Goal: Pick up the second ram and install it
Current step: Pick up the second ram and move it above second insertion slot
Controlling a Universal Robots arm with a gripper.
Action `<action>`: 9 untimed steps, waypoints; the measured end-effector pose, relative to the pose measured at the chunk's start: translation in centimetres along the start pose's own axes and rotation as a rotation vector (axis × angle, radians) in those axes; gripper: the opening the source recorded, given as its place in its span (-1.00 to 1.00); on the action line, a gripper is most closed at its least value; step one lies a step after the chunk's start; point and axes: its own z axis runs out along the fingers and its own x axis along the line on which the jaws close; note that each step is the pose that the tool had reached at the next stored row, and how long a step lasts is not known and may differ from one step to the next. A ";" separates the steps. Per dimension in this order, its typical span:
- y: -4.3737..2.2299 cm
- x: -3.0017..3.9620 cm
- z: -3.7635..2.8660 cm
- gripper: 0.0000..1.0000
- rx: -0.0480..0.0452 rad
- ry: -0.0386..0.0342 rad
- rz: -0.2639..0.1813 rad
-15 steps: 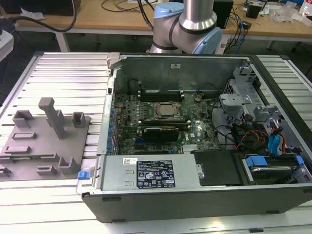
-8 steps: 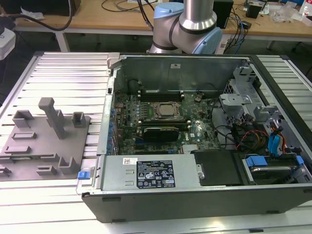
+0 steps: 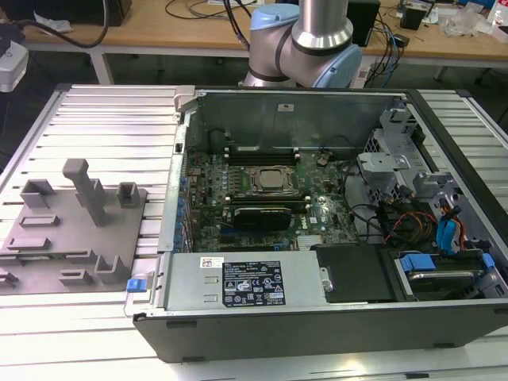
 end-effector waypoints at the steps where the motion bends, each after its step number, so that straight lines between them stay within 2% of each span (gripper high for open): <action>1: 0.00 0.00 0.00 -0.79 0.0004 0.0013 -0.008; 9: 0.00 0.00 0.00 -0.79 0.0027 0.0115 -0.111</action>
